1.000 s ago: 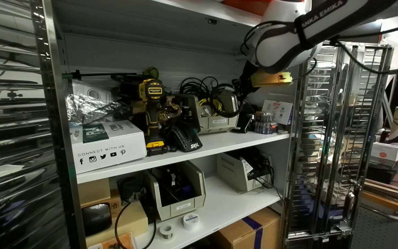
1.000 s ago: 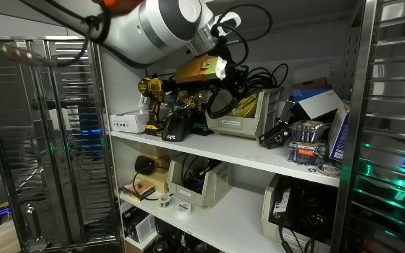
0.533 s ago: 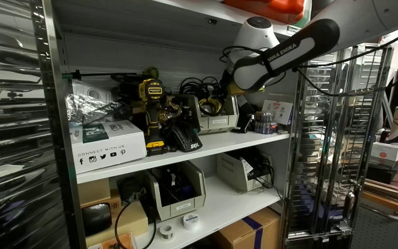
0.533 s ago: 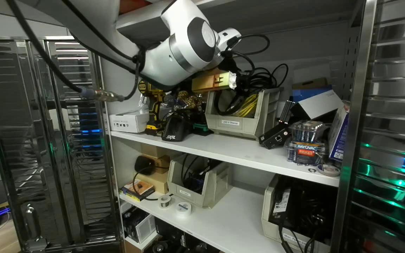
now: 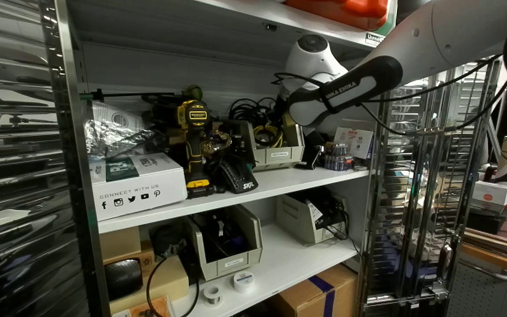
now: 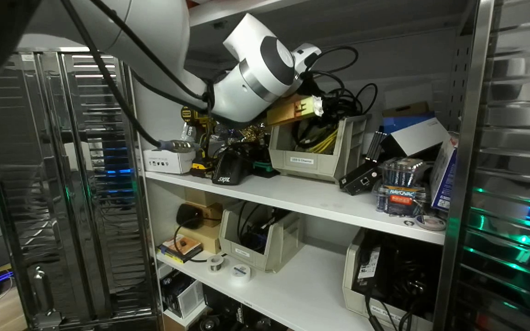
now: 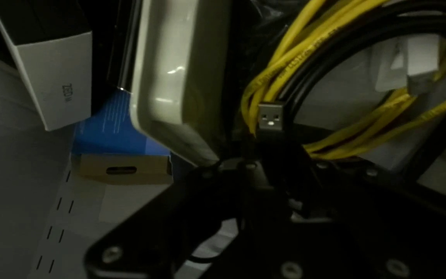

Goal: Put the cable in the storage box

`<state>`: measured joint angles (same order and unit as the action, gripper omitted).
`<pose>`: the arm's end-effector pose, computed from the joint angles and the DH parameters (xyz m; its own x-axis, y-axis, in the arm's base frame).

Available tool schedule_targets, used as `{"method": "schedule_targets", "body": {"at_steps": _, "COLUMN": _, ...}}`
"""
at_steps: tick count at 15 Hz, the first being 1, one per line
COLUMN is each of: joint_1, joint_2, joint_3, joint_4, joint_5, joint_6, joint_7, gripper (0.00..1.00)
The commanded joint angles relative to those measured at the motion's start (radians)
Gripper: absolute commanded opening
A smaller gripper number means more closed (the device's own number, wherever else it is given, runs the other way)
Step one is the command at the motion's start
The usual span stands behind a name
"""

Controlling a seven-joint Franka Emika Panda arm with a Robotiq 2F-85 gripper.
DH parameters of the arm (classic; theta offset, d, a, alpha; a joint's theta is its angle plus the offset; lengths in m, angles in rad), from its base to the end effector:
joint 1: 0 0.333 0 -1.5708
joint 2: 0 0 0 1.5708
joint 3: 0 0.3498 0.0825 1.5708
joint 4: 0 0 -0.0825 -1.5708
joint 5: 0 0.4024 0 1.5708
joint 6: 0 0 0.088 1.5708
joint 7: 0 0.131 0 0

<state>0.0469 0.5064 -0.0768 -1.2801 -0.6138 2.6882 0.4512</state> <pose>0.8090 0.0052 0.5776 0.5821 0.1277 0.8031 -0.1638 -0.9489 0.2696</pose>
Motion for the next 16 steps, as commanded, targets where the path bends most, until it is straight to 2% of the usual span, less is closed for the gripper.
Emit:
{"method": "schedule_targets", "body": {"at_steps": 1, "joint_1": 0.022, "joint_2": 0.052, "joint_3": -0.040, "joint_4": 0.088, "joint_5": -0.062, "joint_6": -0.047, "joint_7": -0.008, "gripper": 0.53}}
{"method": "schedule_targets", "body": {"at_steps": 3, "joint_1": 0.015, "joint_2": 0.013, "joint_3": -0.025, "joint_4": 0.042, "joint_5": -0.063, "joint_6": -0.053, "joint_7": -0.026, "gripper": 0.68}}
{"method": "schedule_targets", "body": {"at_steps": 7, "joint_1": 0.002, "joint_2": -0.126, "joint_3": 0.039, "joint_4": -0.137, "joint_5": -0.011, "joint_6": -0.042, "joint_7": -0.074, "gripper": 0.99}}
{"method": "schedule_targets", "body": {"at_steps": 9, "joint_1": 0.003, "joint_2": -0.209, "joint_3": 0.060, "joint_4": -0.255, "joint_5": -0.006, "joint_6": -0.028, "joint_7": -0.080, "gripper": 1.00}}
{"method": "schedule_targets", "body": {"at_steps": 13, "joint_1": -0.018, "joint_2": -0.352, "joint_3": 0.115, "joint_4": -0.463, "joint_5": 0.047, "joint_6": -0.074, "joint_7": -0.134, "gripper": 1.00}}
{"method": "schedule_targets", "body": {"at_steps": 14, "joint_1": 0.016, "joint_2": -0.390, "joint_3": 0.081, "joint_4": -0.518, "joint_5": 0.089, "joint_6": -0.079, "joint_7": -0.165, "gripper": 1.00}}
{"method": "schedule_targets", "body": {"at_steps": 16, "joint_1": 0.019, "joint_2": -0.470, "joint_3": 0.088, "joint_4": -0.629, "joint_5": 0.122, "joint_6": -0.106, "joint_7": -0.205, "gripper": 1.00}}
